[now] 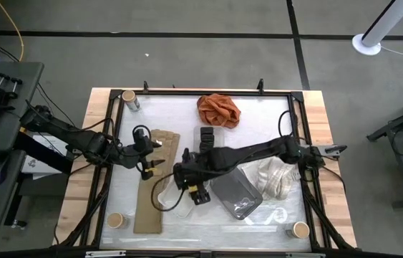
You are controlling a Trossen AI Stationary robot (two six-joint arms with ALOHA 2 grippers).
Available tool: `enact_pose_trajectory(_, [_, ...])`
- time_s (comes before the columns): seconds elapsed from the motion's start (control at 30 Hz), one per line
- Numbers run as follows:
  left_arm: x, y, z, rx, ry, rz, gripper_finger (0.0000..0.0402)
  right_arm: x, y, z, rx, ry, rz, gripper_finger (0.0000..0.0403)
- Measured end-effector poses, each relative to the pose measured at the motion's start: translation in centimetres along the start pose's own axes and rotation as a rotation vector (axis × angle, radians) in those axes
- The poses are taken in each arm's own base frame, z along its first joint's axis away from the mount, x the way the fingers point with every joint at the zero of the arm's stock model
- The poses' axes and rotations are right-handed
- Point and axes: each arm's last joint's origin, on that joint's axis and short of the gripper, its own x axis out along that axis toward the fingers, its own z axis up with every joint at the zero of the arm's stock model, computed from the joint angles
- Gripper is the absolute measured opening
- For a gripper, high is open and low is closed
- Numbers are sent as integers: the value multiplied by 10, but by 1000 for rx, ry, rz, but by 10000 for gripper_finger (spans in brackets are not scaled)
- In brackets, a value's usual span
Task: Sort spices by type
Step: Put the bottom right gold seasoning bottle into the black transparent bin
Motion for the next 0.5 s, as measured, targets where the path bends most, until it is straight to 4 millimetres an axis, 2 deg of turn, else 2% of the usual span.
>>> enact_pose_trajectory(0.2, [0, 0, 1, -92, -12, 8, 274, -28, -32, -7, 88, -6, -67, 353])
enact_pose_trajectory(0.5, [3, 3, 13, -178, -128, 51, 274, -56, -83, -33, 195, 103, -89, 353])
